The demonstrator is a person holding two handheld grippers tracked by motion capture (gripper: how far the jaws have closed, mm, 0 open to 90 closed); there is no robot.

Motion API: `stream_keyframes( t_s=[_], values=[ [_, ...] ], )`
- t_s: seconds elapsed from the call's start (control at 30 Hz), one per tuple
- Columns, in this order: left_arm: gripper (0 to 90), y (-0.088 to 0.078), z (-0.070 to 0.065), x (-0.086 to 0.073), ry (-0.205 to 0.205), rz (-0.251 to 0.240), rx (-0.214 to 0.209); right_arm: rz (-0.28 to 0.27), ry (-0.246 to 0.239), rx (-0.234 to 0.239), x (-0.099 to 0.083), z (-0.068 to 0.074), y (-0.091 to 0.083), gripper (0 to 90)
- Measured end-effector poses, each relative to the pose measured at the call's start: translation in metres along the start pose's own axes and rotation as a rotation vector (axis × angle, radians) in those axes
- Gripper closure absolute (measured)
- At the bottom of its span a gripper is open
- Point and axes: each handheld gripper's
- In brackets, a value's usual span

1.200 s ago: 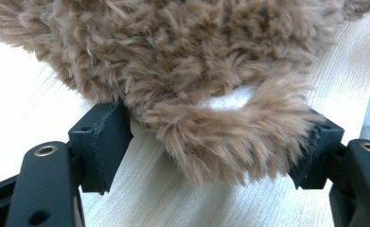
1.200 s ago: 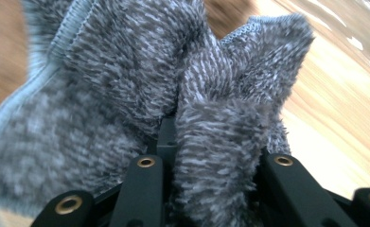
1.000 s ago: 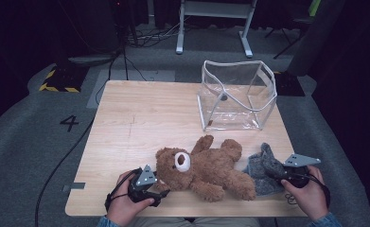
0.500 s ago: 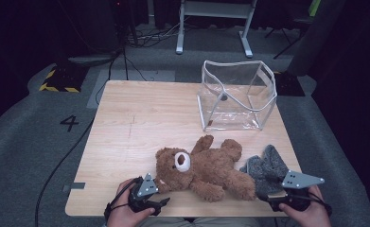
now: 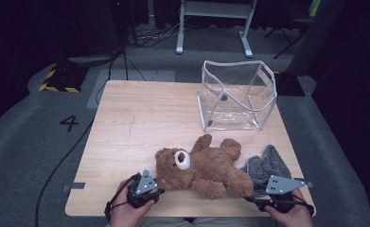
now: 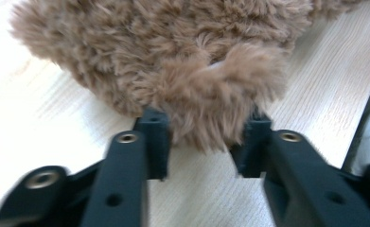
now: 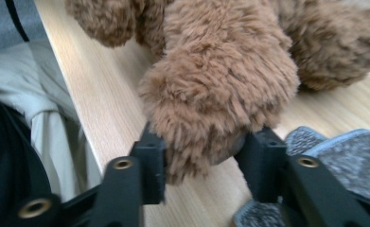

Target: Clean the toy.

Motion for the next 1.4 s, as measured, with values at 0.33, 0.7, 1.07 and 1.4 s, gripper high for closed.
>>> stream_keyframes(
  t_s=[0.33,0.7,1.07,1.4],
  values=[
    [89.5,-0.025,-0.014,0.015,0.057,-0.029,-0.033,-0.037,0.019,0.002,0.013,-0.002,-0.025,69.6],
    [89.4,-0.053,-0.023,0.023,0.030,-0.092,-0.089,-0.081,0.129,0.082,0.030,-0.001,-0.054,69.3],
    [89.2,-0.042,-0.008,0.023,-0.002,-0.082,-0.055,-0.140,0.130,-0.025,0.044,-0.021,-0.036,64.5],
    [86.5,-0.032,0.009,0.026,-0.048,-0.090,0.000,-0.200,0.095,-0.143,0.052,-0.039,-0.023,64.6]
  ],
)
Point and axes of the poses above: each handheld gripper's, and its own axes: y roughly forward along the jaws, x roughly out of its top, z roughly to its left, and after that the axes turned 5 degrees about -x, right-handed
